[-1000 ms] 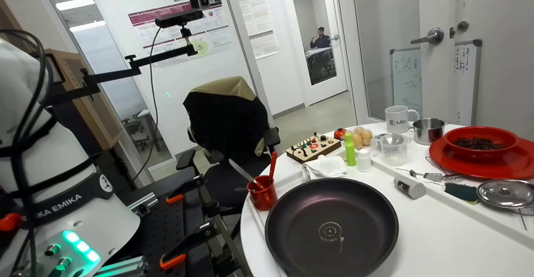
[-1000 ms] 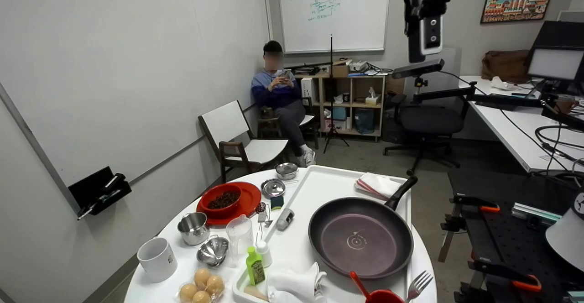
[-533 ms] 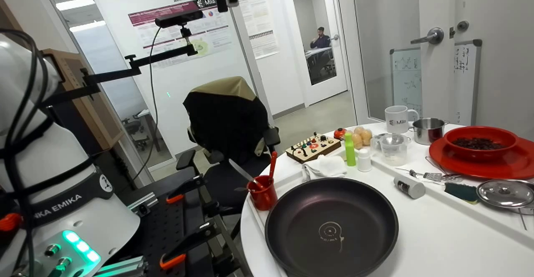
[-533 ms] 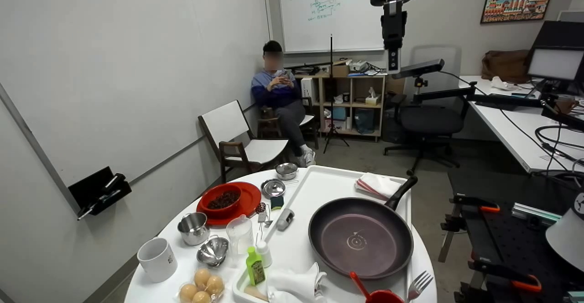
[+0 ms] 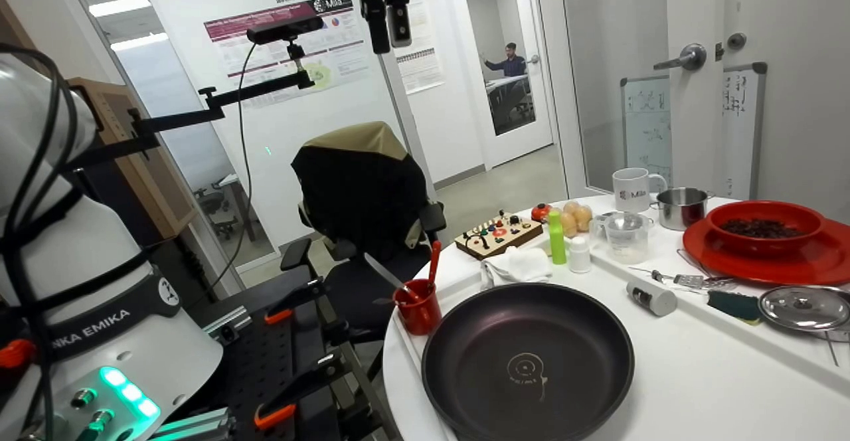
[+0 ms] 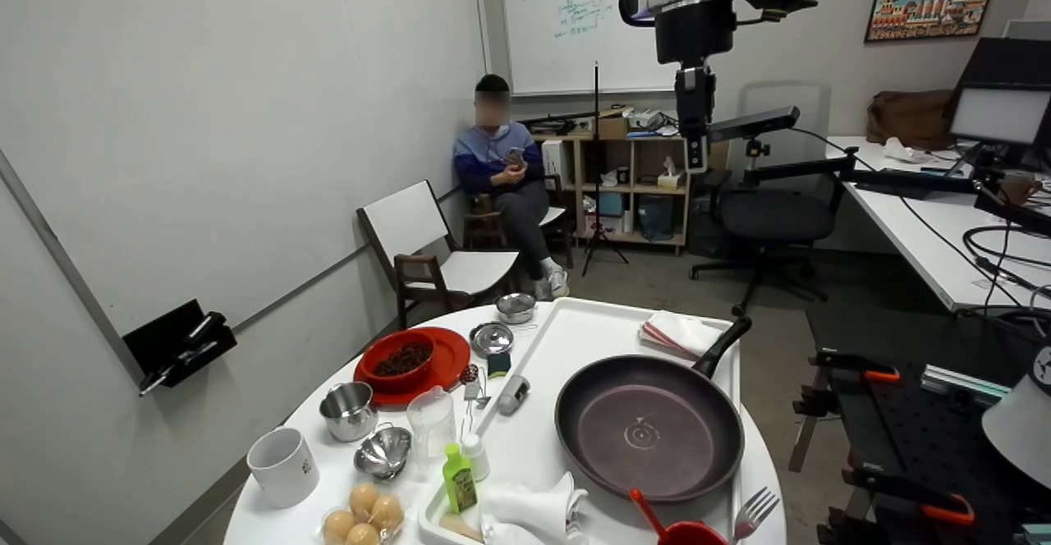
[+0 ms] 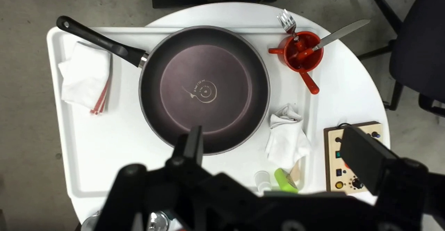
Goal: Wipe the pan with the white towel
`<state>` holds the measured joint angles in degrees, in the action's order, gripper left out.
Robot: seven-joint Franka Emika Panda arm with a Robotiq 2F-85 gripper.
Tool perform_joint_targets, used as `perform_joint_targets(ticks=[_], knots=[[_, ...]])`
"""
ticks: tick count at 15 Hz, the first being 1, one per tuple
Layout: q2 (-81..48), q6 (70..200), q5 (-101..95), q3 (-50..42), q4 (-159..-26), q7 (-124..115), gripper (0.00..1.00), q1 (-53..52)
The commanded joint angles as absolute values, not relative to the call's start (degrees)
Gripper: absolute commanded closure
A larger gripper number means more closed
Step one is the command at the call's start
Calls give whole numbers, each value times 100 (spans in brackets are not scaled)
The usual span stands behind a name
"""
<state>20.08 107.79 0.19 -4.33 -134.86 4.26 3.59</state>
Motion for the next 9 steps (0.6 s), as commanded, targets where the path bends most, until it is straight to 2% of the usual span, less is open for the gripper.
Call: perform_joint_targets(ticks=[1,9], knots=[[2009,10768,18,-428,-13477,421,0,349],[1366,11295,-569,-712,-13397,1155,0,558]])
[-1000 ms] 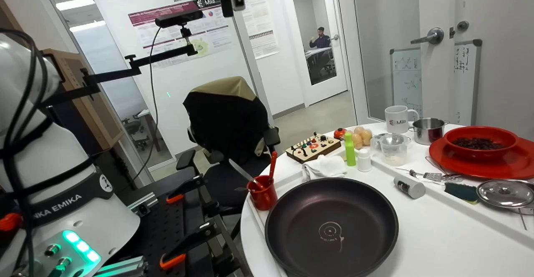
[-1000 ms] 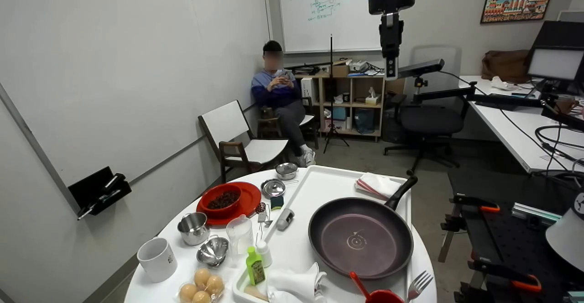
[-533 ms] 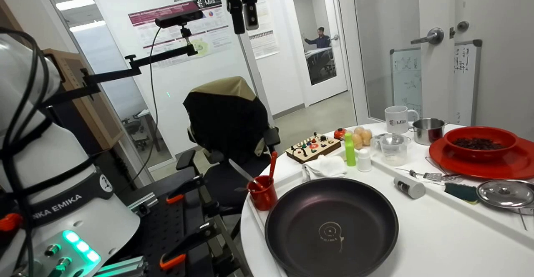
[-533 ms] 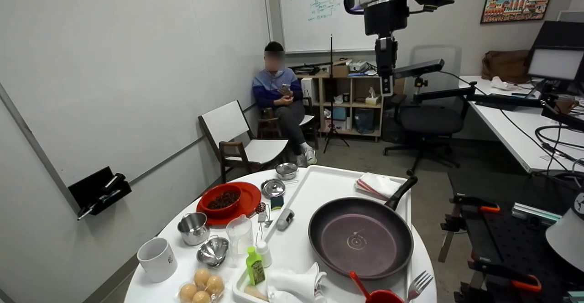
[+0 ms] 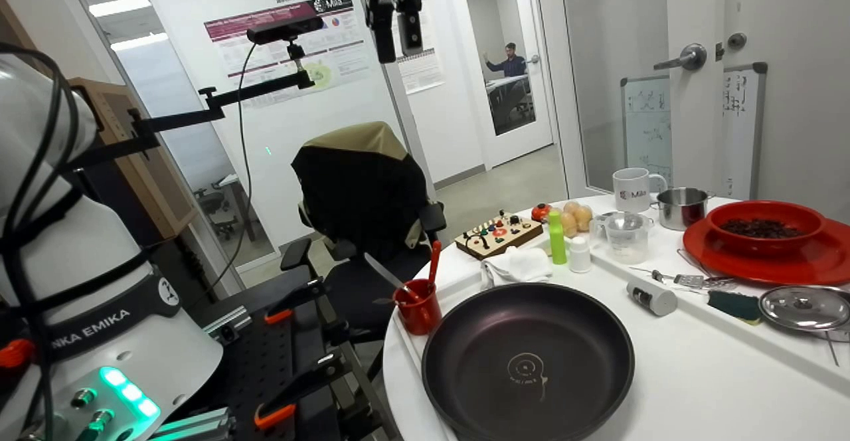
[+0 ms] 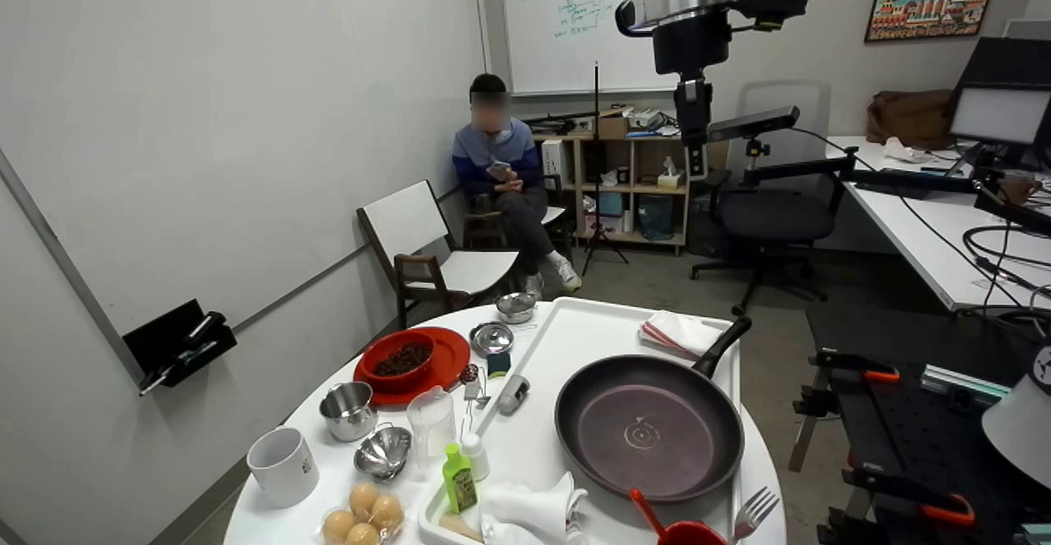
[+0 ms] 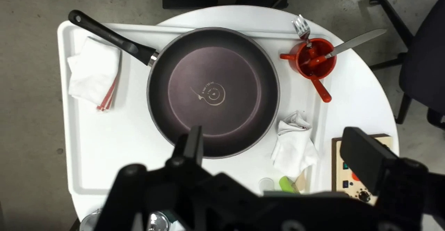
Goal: Wipe the pan with the white towel
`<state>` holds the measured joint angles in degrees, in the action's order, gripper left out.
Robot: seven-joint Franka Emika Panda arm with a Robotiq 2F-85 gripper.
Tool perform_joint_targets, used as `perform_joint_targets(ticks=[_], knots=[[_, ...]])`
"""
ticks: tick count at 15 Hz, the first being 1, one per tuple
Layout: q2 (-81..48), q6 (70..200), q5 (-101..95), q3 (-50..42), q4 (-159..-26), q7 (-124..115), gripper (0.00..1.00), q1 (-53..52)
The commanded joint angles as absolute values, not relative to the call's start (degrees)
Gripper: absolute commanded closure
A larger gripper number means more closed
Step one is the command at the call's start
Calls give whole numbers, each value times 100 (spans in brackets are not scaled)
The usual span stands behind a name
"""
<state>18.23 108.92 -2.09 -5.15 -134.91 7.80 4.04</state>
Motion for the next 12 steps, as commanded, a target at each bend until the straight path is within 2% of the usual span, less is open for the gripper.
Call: perform_joint_targets(ticks=[1,12], knots=[[1220,11450,-689,-780,-13368,1226,0,616],[-953,13840,-999,-1413,-12893,629,0,1327]])
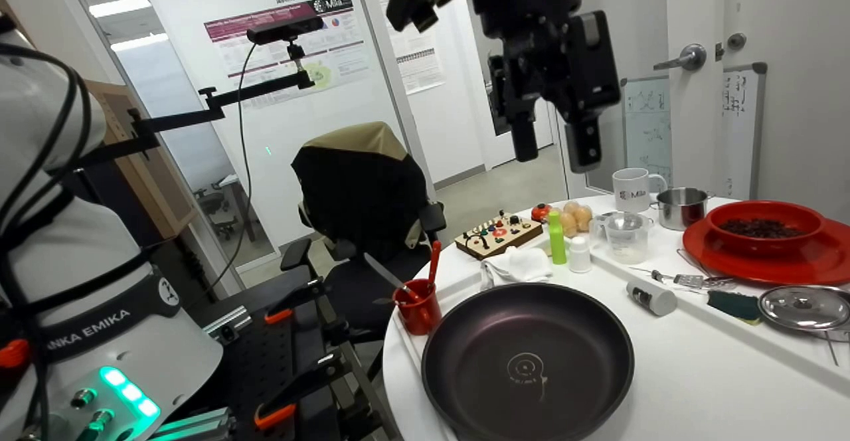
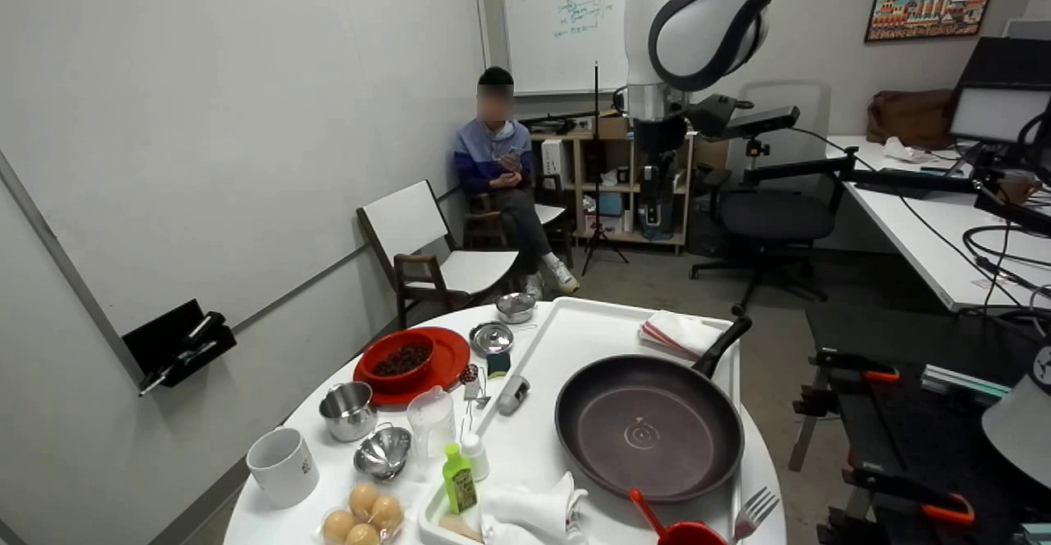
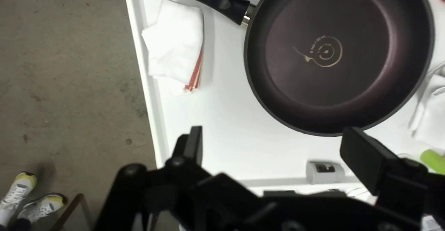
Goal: Wipe the pan with the white towel
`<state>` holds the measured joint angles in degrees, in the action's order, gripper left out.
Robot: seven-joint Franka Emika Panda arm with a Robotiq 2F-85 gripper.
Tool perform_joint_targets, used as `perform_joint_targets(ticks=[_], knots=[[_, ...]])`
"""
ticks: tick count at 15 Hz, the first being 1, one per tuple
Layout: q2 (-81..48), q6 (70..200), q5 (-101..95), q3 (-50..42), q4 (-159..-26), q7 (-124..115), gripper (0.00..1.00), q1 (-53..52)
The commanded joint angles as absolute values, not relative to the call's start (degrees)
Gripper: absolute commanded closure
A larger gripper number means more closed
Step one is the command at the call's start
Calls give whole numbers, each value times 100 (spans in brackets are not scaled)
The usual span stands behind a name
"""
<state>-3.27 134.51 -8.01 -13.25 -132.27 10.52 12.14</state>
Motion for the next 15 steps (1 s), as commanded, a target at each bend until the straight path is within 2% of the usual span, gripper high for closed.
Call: perform_joint_targets(ticks=[1,7,15], knots=[[-1148,13927,-1056,-1465,-12804,476,0,1359],[-2200,13986,-1574,-1954,-12138,-589,0,1366],[-2261,14052,-1534,-1952,-12171,-530,0,1390]])
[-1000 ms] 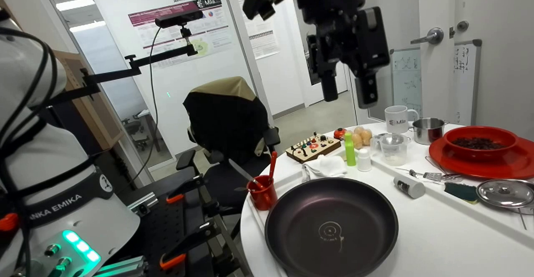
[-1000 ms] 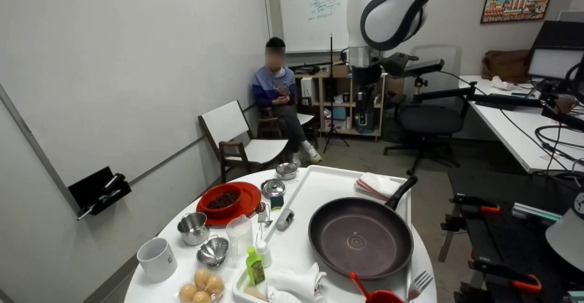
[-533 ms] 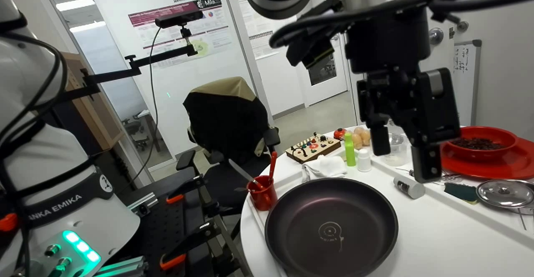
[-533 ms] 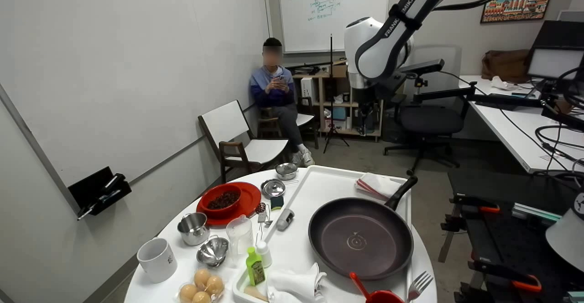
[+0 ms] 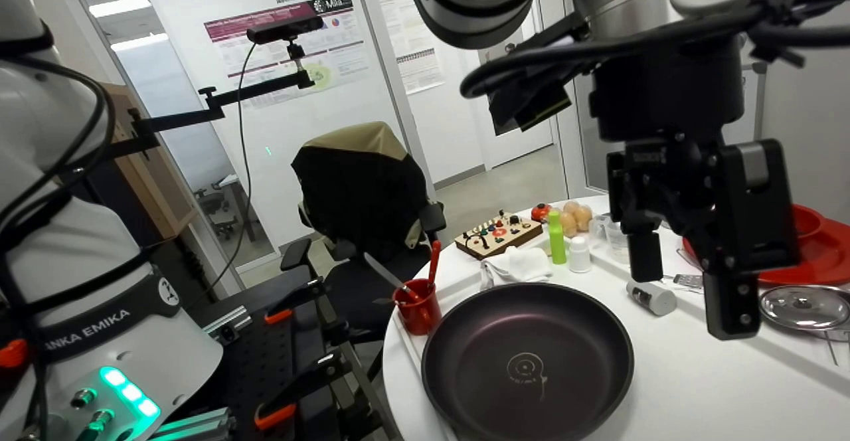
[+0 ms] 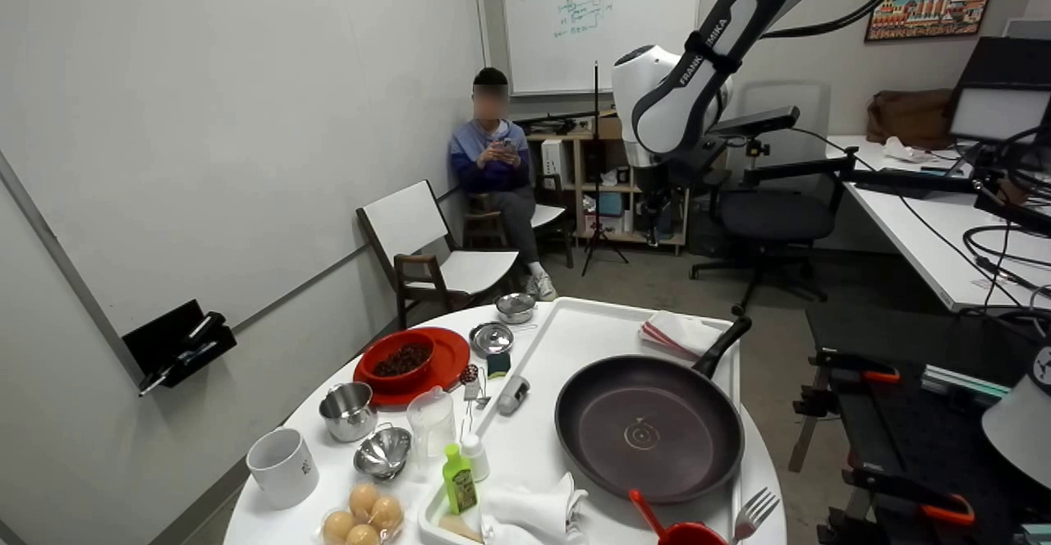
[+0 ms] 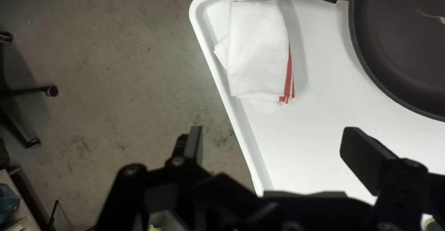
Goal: Wipe the pan with the white towel
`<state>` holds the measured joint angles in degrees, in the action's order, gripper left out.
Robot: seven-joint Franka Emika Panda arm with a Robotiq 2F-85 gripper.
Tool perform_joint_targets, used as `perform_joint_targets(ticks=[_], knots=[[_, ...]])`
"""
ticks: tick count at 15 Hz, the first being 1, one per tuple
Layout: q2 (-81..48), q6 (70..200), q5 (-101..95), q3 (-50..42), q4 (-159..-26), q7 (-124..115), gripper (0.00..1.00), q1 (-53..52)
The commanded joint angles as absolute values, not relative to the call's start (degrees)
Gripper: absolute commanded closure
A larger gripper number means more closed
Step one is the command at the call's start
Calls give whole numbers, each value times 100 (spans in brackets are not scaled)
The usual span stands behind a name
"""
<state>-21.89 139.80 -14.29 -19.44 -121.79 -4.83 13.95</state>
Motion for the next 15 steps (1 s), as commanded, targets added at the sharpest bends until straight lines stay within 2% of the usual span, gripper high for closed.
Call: perform_joint_targets(ticks=[1,15], knots=[[-2432,14161,-1637,-1970,-12157,-516,0,1378],[-4678,16236,-2171,-2315,-11804,24,0,1132]])
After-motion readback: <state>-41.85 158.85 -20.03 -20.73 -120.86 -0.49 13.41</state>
